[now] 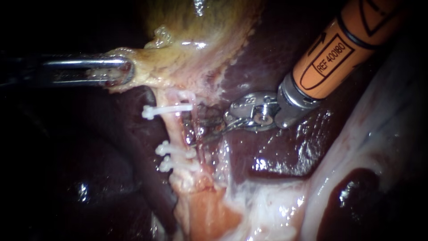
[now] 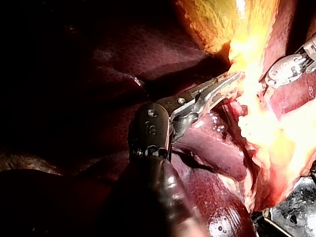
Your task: Go to the cutting position left tube
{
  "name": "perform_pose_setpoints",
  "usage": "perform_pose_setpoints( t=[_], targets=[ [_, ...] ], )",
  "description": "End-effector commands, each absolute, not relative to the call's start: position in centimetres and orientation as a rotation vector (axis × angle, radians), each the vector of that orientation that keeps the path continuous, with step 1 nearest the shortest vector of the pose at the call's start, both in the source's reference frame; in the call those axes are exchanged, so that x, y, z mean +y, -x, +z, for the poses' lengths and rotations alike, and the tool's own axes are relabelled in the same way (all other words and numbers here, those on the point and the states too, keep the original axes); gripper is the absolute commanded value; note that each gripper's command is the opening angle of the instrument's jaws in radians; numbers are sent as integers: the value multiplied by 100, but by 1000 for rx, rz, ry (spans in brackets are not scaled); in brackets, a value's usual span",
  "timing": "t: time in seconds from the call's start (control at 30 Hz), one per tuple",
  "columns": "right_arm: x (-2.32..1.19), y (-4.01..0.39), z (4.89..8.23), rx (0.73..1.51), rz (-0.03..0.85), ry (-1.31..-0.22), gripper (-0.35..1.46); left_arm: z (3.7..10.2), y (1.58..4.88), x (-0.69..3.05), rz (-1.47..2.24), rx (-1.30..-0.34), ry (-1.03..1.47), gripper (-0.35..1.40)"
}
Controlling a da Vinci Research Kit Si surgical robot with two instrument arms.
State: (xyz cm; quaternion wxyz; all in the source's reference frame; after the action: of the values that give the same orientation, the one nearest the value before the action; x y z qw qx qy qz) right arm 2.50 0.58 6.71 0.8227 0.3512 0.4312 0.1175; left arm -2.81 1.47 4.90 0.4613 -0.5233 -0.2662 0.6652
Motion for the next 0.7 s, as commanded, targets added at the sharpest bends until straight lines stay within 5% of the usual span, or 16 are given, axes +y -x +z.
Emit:
perform_pose_setpoints(
  t=[0.03,0.23,0.7],
  targets=[
    [58,-247,671,918,253,-742,59,490,280,147,1636,-655,1287,-35],
    [60,-233,671,919,259,-727,94,490,280,147,1637,-656,1287,-35],
    [71,-184,636,956,259,-753,141,490,278,148,1636,-653,1287,-35]
  ],
)
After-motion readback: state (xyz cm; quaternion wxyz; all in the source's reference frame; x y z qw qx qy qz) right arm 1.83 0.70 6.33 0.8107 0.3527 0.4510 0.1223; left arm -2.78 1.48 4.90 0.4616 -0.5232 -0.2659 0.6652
